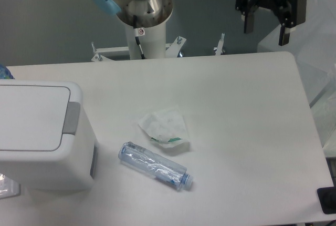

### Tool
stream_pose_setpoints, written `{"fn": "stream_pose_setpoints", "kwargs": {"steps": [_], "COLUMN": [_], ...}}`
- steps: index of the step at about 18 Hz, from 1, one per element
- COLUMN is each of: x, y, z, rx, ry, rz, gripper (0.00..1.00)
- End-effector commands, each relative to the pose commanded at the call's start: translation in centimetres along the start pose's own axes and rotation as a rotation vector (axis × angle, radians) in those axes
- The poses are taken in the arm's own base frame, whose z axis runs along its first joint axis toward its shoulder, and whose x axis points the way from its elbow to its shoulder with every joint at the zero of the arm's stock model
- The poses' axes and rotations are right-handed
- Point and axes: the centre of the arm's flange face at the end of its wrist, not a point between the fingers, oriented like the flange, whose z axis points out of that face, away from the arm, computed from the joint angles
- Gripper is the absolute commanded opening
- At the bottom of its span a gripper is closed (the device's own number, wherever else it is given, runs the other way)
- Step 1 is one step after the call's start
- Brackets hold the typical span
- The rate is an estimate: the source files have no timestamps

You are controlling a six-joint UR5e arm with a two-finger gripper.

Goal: Open the trash can
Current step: 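Move the open gripper down toward the white trash bin's lid edge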

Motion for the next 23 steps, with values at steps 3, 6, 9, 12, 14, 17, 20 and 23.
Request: {"fn": "stream_pose_setpoints", "kwargs": {"steps": [3,6,9,12,14,17,20,23], "x": [0.0,0.0,-0.1,-0.3,-0.2,1.1,3.8,6.2], "y": [-0.1,-2.1,-5.2,-9.2,-11.2,-14.4,-18.6,-21.3], "z": [0.0,0.4,0.9,2.9,3.3,4.0,5.2,6.5], "rx": [0.004,0.027,0.075,0.137,0.168,0.198,0.214,0.211], "ry": [0.0,0.004,-0.023,-0.036,-0.058,-0.033,0.044,0.131], "rz": [-0.022,-0.031,-0.202,-0.369,-0.467,-0.551,-0.653,-0.909], "gripper": [1.0,1.0,1.0,1.0,1.0,1.0,1.0,1.0]}}
